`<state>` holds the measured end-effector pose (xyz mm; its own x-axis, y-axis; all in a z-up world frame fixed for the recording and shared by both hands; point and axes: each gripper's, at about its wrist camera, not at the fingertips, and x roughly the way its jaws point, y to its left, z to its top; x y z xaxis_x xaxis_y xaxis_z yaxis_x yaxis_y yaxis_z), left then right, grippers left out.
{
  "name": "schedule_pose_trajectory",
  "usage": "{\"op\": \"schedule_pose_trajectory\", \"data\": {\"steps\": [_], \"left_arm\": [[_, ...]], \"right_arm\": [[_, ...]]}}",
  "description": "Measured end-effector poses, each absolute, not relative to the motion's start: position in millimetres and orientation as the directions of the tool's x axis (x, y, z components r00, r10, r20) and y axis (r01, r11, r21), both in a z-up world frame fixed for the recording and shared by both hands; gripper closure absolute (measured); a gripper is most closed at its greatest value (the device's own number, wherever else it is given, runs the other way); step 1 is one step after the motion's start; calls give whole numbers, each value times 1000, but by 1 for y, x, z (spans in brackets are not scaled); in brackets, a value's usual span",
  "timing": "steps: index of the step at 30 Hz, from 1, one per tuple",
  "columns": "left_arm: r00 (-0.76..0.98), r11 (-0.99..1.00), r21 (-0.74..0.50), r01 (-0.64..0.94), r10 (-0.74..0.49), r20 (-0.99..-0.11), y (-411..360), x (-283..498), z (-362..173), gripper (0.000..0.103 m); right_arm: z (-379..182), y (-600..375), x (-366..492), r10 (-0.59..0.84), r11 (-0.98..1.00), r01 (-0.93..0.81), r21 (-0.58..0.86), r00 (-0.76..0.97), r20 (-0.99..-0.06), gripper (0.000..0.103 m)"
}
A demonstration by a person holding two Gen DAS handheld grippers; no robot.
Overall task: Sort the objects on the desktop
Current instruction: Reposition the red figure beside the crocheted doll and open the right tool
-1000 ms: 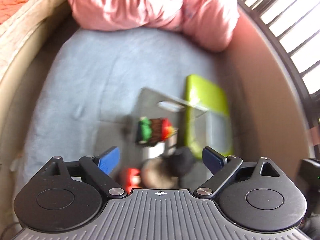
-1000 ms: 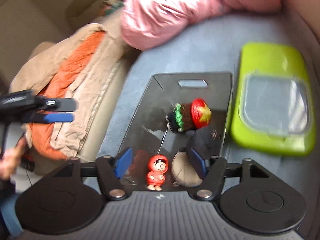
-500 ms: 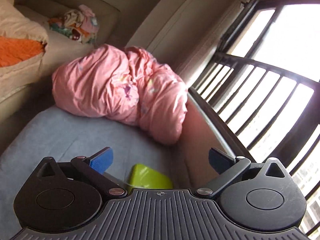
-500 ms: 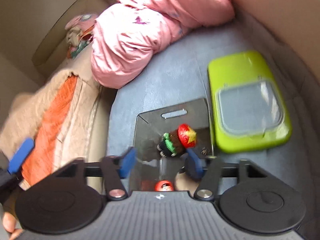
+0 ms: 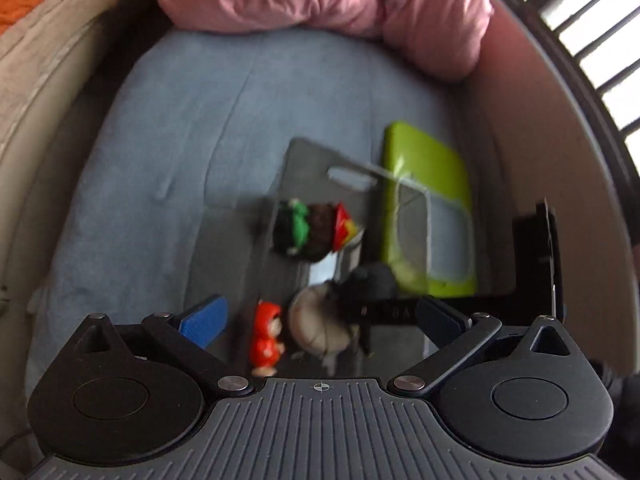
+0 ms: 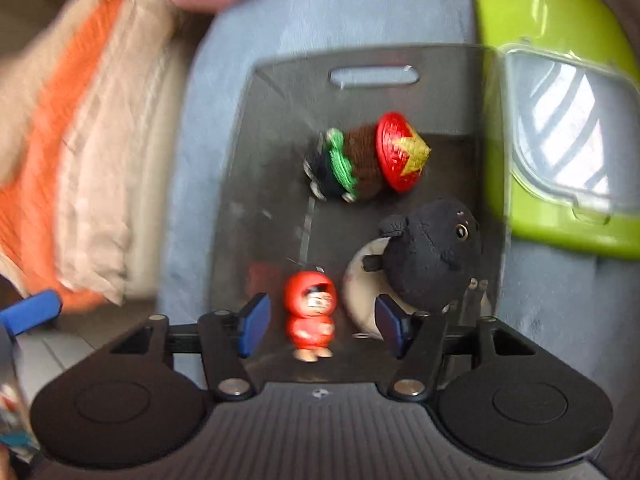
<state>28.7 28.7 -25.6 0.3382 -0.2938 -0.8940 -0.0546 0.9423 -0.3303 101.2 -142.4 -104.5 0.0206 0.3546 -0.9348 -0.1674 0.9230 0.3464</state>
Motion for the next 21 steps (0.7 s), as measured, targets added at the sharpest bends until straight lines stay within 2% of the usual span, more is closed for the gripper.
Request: {"op": "schedule_pose_trajectory", "data": {"steps": [1,5,8,9,11,12,15,19,20,21], "left_arm": [[329,955,-296,-32,-270,-905,29,24,-29,0],[366,976,-214,-38,-186,-912,48,17,-33,0],[372,980,-184,-74,-144,-917,65,17,-36,0],[365,980,-185,-80,-144,-920,68,17,-37,0],[349,979,-187,-82,-148,-926,71,19,-40,0],[346,980,-184,-76,-148,-927,72,18,-42,0],[352,983,-178,-53,-148,-924,70,15,-42,0],[386,986,-165,-19,-145,-911,65,10,-34,0],[387,987,-159,-13,-142,-911,65,10,-34,0],[387,988,-154,-8,-138,-912,64,9,-35,0]], "right_arm": [[-111,-131,98,315,925,-227,305,11,-949,39],[-154,-92,85,335,843,-396,363,-142,-932,38],[-173,-80,83,293,848,-414,331,-155,-944,38],[-180,-76,83,278,850,-419,320,-159,-947,32],[-193,-68,82,249,852,-431,298,-166,-954,30],[-200,-63,81,235,853,-437,286,-170,-957,36],[-215,-58,80,204,856,-442,267,-184,-961,46],[-225,-65,77,234,869,-389,305,-221,-947,45],[-228,-67,76,240,872,-374,315,-233,-942,48],[-232,-68,75,247,876,-358,325,-246,-937,57]]}}
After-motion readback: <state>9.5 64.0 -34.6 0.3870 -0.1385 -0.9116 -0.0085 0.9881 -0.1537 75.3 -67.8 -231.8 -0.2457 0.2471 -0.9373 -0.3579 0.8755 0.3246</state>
